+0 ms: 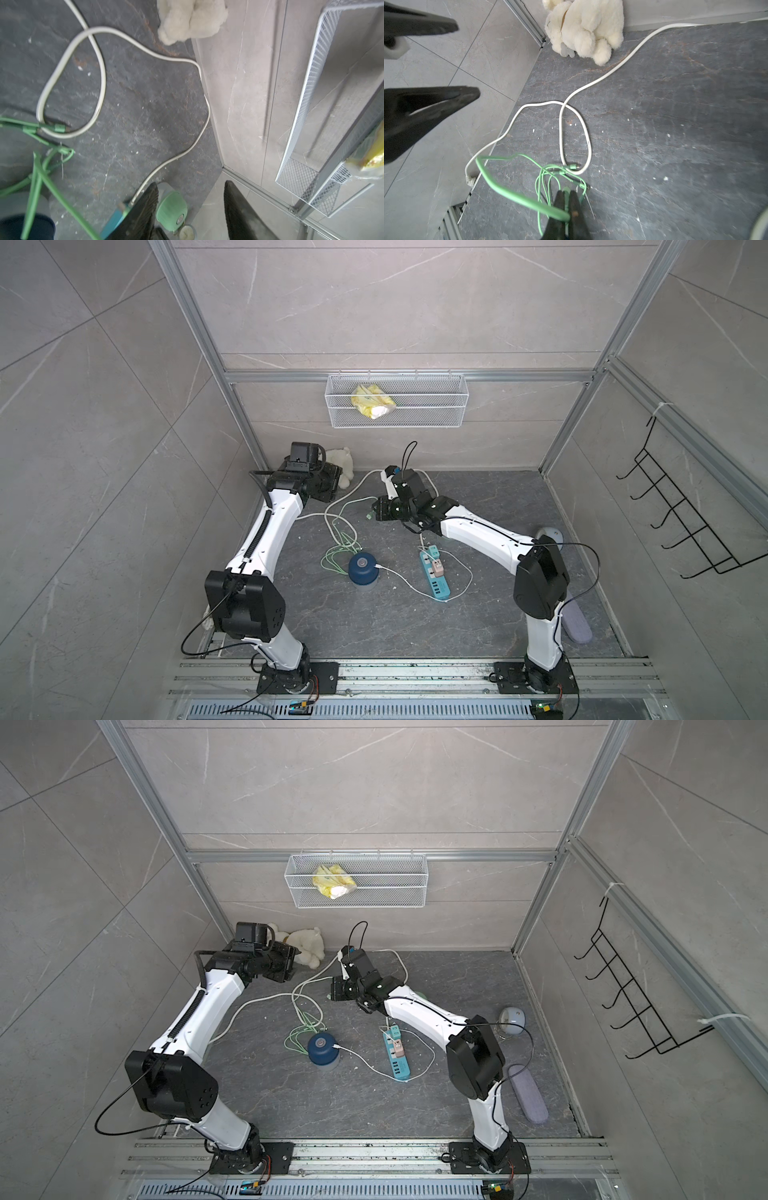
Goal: Charge the cordless meat grinders
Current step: Pick up the charging cable from the center of the board.
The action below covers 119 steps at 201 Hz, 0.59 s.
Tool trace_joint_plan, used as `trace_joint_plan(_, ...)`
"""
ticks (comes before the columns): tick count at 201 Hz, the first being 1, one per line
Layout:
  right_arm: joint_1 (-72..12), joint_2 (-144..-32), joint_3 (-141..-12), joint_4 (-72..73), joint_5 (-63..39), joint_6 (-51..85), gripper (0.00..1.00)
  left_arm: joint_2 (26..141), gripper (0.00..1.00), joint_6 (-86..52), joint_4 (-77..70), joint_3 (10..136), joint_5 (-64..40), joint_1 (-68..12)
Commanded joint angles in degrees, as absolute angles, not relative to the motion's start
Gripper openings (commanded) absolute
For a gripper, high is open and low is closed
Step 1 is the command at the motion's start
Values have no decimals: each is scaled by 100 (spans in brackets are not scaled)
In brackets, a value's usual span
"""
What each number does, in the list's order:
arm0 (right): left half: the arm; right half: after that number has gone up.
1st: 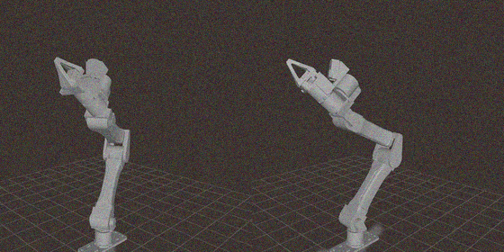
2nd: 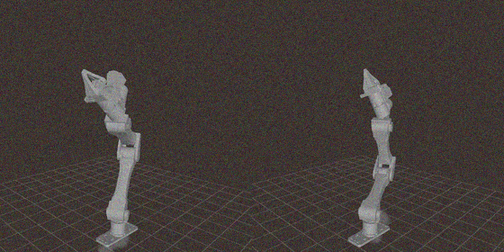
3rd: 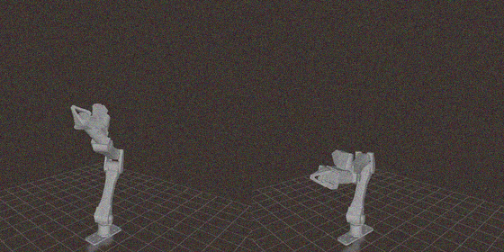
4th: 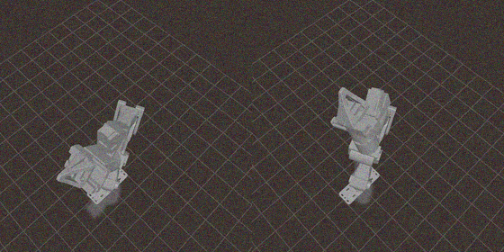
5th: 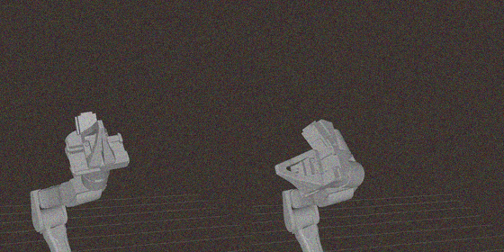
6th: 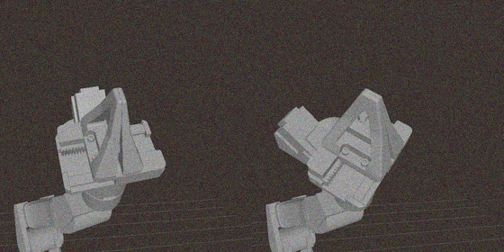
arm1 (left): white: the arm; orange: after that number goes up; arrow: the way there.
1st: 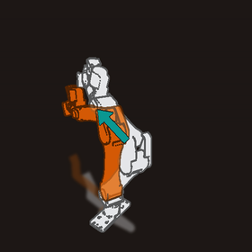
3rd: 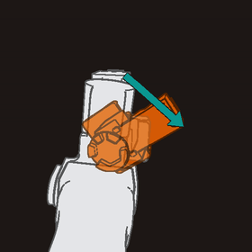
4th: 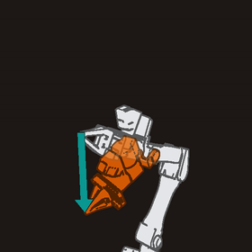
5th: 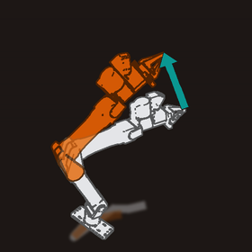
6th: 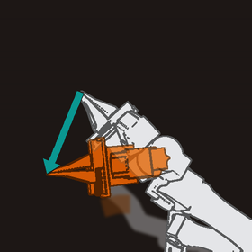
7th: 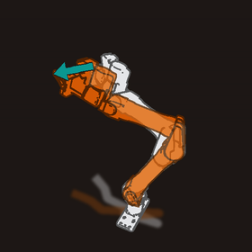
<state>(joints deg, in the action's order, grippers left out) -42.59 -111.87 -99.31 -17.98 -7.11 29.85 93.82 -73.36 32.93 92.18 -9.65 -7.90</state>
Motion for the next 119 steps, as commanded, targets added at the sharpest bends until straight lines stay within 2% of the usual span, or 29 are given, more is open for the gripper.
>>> trace_joint_plan(1, -4034, -10701, -9861, -2896, -745, 2697, 0, 9319, 53, -5666, 2193, 9214, -1296, -713)
trace_joint_plan(30, -3857, -10279, -9744, -3822, -356, 2125, 0, 9093, 52, -4202, 1112, 8906, -2734, -729)
trace_joint_plan(58, -3587, -9749, -9145, -3855, -162, 1779, 0, 8841, 50, -2842, 625, 8344, -4093, -855)
trace_joint_plan(87, -3435, -9397, -8733, -3443, -883, 781, 0, 8549, 51, -870, -190, 7274, -5604, -1152)
trace_joint_plan(105, -3300, -9383, -8771, -3485, -1392, 112, 0, 8551, 59, 323, 264, 7228, -5933, -1386)
trace_joint_plan(119, -3214, -9418, -8925, -3660, -1703, -266, 0, 8755, 61, 683, 667, 7484, -6223, -1446)
